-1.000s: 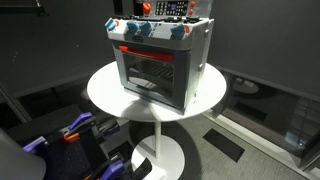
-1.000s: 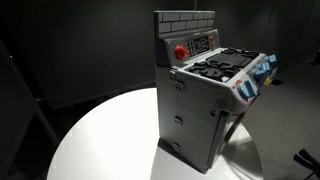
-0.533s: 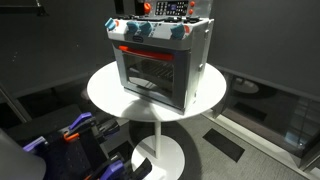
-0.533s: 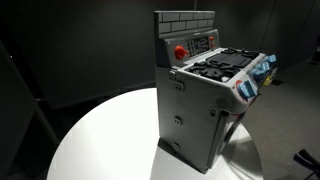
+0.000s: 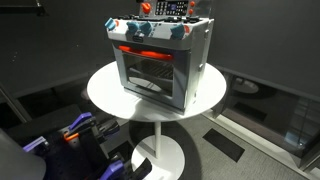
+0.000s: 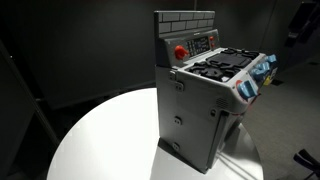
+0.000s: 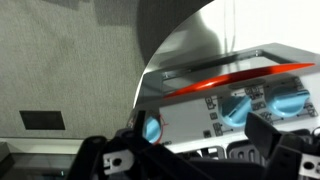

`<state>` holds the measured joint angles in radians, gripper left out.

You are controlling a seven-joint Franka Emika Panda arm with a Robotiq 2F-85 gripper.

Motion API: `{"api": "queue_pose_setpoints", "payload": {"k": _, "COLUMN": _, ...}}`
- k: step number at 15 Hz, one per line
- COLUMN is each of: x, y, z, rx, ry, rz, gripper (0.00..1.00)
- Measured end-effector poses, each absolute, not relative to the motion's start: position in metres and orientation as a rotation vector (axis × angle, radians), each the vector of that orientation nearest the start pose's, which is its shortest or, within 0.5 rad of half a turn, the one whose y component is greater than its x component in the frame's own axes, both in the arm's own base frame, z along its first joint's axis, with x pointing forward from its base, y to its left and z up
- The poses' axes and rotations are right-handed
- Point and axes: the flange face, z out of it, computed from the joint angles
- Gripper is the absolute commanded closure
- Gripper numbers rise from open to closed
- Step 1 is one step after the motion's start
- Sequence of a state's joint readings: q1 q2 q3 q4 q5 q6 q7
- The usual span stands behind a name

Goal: Press the bottom button on the right

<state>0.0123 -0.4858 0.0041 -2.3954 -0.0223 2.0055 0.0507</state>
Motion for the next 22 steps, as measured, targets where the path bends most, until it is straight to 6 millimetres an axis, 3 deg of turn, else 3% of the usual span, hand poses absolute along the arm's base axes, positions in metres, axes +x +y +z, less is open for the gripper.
{"api": "queue_pose_setpoints", "payload": {"k": 6, "x": 0.466, "y": 0.003, "z": 0.512, "rx": -3.139, "ry": 0.117, "rz": -0.337, "gripper": 0.0}}
{"api": "queue_pose_setpoints", "payload": {"k": 10, "x": 0.492, "y": 0.002, "z": 0.509, "rx": -3.142, "ry": 0.175, "rz": -0.398, "gripper": 0.0}}
{"api": "queue_pose_setpoints", "payload": {"k": 22, "x": 0.506, "y": 0.004, "z": 0.503, "rx": -3.131, "ry": 0.186, "rz": -0.456, "gripper": 0.0}}
